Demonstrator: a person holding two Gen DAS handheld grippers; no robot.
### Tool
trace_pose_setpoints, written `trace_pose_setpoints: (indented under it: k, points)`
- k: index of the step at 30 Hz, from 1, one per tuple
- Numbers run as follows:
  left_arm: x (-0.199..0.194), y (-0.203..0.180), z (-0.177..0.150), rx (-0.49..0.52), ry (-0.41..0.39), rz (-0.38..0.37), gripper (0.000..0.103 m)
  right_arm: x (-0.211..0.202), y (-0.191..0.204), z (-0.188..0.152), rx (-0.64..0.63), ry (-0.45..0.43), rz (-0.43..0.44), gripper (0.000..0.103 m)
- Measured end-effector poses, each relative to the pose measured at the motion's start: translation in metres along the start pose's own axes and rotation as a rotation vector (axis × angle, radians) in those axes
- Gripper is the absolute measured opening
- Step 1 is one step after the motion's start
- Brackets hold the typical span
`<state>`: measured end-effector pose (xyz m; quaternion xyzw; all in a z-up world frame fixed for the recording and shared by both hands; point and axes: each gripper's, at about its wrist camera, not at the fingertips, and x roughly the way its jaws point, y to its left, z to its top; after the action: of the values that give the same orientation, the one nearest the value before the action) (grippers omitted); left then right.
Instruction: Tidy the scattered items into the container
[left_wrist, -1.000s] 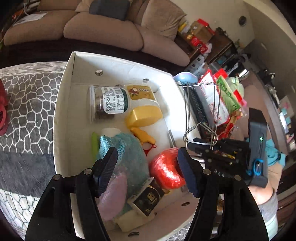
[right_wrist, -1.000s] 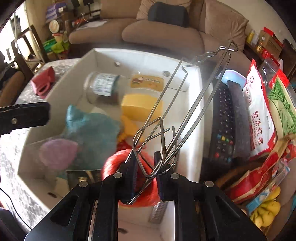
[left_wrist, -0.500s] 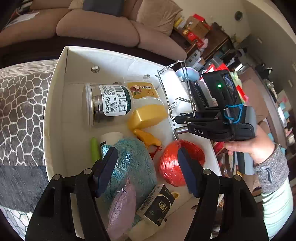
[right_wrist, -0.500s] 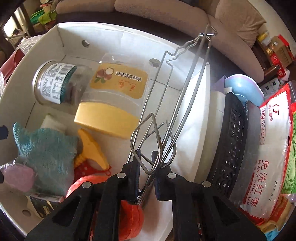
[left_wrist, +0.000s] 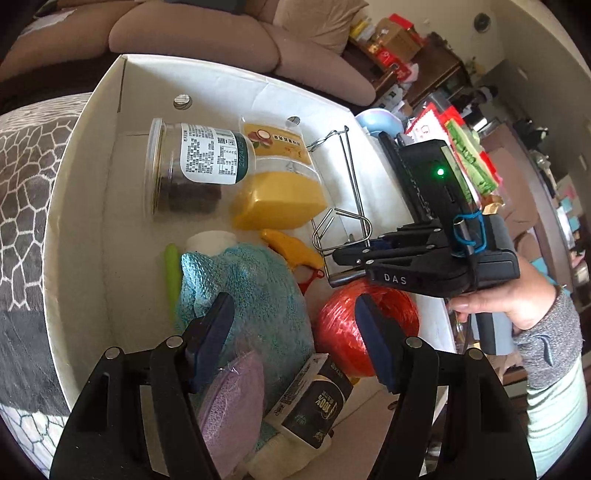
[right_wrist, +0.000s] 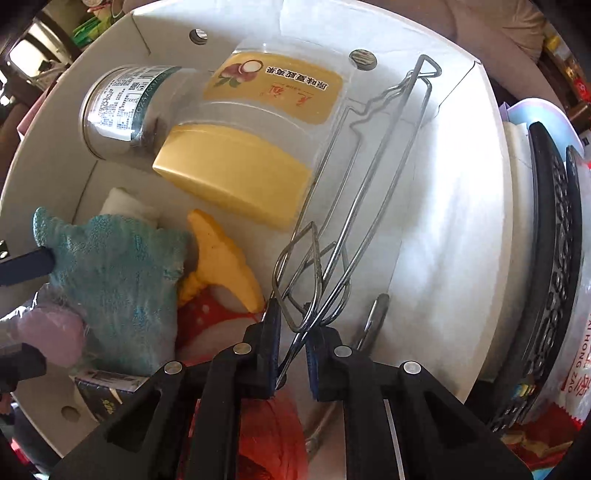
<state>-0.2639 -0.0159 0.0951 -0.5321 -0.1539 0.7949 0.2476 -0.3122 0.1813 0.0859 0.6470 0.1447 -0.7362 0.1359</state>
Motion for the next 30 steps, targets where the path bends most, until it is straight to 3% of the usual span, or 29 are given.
trace_pose_setpoints:
  k: [3,4,5,6,10,15,16,17,21,23,25,28,30]
  points:
    - [-0.001,-0.003,-0.002,0.017,0.005,0.015,0.065,-0.016,-0.007,-0.008,0.036,-0.035,-0.019,0.015]
    - [-0.002,-0.003,-0.002,0.021,0.005,0.023,0.065,-0.025,-0.006,-0.011,0.034,-0.054,-0.038,0.025]
    - [-0.002,-0.004,-0.003,0.023,0.005,0.029,0.065,-0.035,-0.004,-0.014,0.020,-0.074,-0.064,0.044]
    - [-0.003,-0.004,-0.003,0.022,0.004,0.029,0.065,-0.045,-0.002,-0.018,0.004,-0.095,-0.083,0.050]
    - [-0.008,-0.006,-0.004,0.014,-0.002,0.024,0.065,-0.088,-0.007,-0.030,0.015,-0.188,-0.109,0.053]
    - [-0.024,-0.006,-0.010,0.039,-0.020,0.062,0.069,-0.119,-0.003,-0.032,0.044,-0.243,-0.066,0.053]
    - [-0.028,-0.007,-0.013,0.053,-0.027,0.065,0.081,-0.120,-0.001,-0.035,0.039,-0.255,-0.052,0.053]
    - [-0.031,-0.008,-0.015,0.064,-0.033,0.077,0.100,-0.109,0.002,-0.030,0.030,-0.265,-0.038,0.054]
    - [-0.041,-0.013,-0.024,0.076,-0.038,0.131,0.103,-0.077,0.029,-0.025,0.024,-0.264,-0.035,0.070]
    - [-0.045,-0.016,-0.029,0.077,-0.036,0.150,0.103,-0.070,0.035,-0.033,0.053,-0.269,-0.027,0.086]
    - [-0.051,-0.022,-0.034,0.086,-0.045,0.165,0.103,-0.071,0.033,-0.042,0.089,-0.292,-0.013,0.095]
    - [-0.059,-0.032,-0.041,0.099,-0.049,0.186,0.103,-0.078,0.042,-0.051,0.119,-0.327,0.007,0.103]
    - [-0.065,-0.040,-0.046,0.103,-0.053,0.194,0.103,-0.086,0.048,-0.059,0.129,-0.346,-0.004,0.103]
